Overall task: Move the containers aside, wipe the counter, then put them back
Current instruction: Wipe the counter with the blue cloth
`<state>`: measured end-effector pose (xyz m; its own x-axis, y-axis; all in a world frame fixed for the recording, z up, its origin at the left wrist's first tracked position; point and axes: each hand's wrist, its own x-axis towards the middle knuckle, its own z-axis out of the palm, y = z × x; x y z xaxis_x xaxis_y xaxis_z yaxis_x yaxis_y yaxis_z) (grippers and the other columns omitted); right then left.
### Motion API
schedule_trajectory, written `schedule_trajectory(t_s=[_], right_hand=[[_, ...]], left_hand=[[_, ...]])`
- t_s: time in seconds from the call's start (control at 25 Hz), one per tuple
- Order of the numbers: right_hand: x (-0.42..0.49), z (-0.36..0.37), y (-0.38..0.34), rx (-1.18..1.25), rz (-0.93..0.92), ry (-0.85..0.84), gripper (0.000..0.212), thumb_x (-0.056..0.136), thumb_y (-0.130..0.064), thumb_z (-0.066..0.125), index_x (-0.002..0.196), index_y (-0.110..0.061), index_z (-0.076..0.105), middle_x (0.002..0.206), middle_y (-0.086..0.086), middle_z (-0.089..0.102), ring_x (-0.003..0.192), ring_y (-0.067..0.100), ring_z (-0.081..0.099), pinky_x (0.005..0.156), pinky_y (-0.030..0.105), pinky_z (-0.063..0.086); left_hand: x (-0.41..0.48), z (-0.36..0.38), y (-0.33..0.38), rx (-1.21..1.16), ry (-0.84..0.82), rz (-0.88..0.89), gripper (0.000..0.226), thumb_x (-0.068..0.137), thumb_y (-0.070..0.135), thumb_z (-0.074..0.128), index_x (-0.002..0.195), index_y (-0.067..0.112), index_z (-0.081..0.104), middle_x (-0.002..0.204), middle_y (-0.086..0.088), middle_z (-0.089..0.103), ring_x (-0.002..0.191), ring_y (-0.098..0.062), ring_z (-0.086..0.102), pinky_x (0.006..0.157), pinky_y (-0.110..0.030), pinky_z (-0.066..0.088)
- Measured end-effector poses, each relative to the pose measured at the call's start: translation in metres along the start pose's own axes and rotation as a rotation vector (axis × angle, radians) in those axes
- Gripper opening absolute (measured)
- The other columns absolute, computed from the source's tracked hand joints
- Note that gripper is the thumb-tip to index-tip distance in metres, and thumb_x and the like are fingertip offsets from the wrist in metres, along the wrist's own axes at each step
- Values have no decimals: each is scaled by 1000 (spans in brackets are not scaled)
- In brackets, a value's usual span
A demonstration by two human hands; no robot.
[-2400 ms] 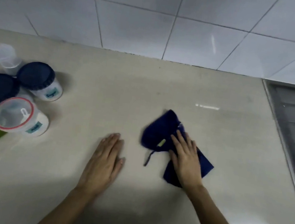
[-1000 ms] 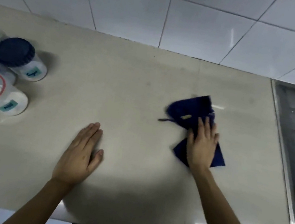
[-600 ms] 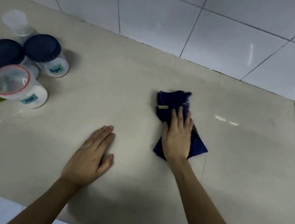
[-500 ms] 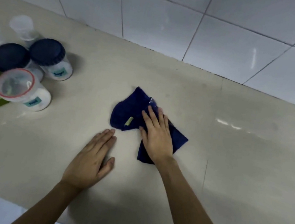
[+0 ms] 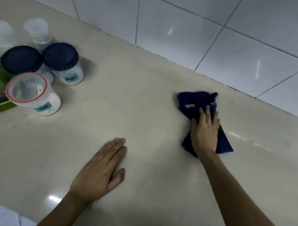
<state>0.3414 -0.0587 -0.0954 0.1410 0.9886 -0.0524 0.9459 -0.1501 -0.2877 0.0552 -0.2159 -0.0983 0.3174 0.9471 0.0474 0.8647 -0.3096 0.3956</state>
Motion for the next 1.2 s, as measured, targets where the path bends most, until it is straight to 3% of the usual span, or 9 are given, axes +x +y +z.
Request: schedule_trajectory(t_s=[0.16, 0.28, 0.44, 0.56, 0.64, 0.72, 0.96, 1.2], right_hand=[[-25, 24, -75, 2, -348, -120, 51, 100, -29, 35, 147, -10, 28, 160, 10, 16, 148, 33, 3, 121, 41, 0], [-67, 31, -87, 21, -461, -124, 50, 99, -27, 39, 146, -12, 31, 158, 8, 22, 148, 30, 10, 121, 40, 4], [-93, 6, 10, 8, -373, -69, 50, 97, -33, 37, 145, -16, 36, 156, 2, 28, 147, 23, 16, 120, 42, 15], [-120, -20, 91, 30, -152, -24, 49, 99, -34, 37, 145, -17, 36, 156, 2, 27, 147, 20, 12, 120, 46, 16], [-128, -21, 97, 54, 57, 47, 47, 100, -29, 38, 144, -16, 35, 157, 4, 26, 148, 22, 11, 120, 47, 13], [-125, -9, 70, 54, 152, 101, 45, 99, -27, 38, 142, -12, 39, 156, 8, 29, 147, 27, 13, 120, 46, 13], [-158, 25, -24, 29, -264, -6, 47, 97, -29, 38, 142, -13, 40, 154, 5, 34, 145, 28, 23, 120, 42, 14], [-193, 12, 9, 8, -296, -54, 49, 96, -27, 46, 143, -15, 39, 154, 5, 33, 145, 26, 23, 120, 42, 17]], left_hand=[[1, -4, 2, 33, -27, -20, 59, 92, 41, 45, 142, 8, 43, 153, -5, 35, 145, -12, 21, 120, -25, 11], [1, -5, 5, 79, -74, -23, 60, 94, 42, 39, 145, 11, 35, 156, -4, 29, 145, -8, 14, 120, -23, 5], [0, -4, 4, 61, -64, -21, 60, 93, 41, 42, 144, 10, 38, 155, -5, 31, 145, -12, 19, 121, -24, 7], [0, 0, 0, 51, -48, -8, 60, 92, 41, 42, 143, 9, 39, 155, -7, 32, 145, -17, 23, 121, -29, 13], [-1, 2, -1, 63, -39, -8, 61, 92, 41, 40, 143, 8, 39, 155, -7, 32, 145, -17, 23, 121, -28, 12], [-1, 3, -2, 70, -34, -20, 61, 92, 41, 40, 143, 8, 39, 154, -7, 32, 145, -17, 23, 121, -25, 9], [-2, 2, 8, 179, -73, -2, 58, 94, 33, 33, 143, 3, 36, 154, -15, 32, 144, -25, 26, 122, -34, 11], [-4, 1, 35, 238, -119, -27, 58, 97, 33, 24, 144, -1, 32, 153, -19, 32, 144, -27, 26, 122, -39, 12]])
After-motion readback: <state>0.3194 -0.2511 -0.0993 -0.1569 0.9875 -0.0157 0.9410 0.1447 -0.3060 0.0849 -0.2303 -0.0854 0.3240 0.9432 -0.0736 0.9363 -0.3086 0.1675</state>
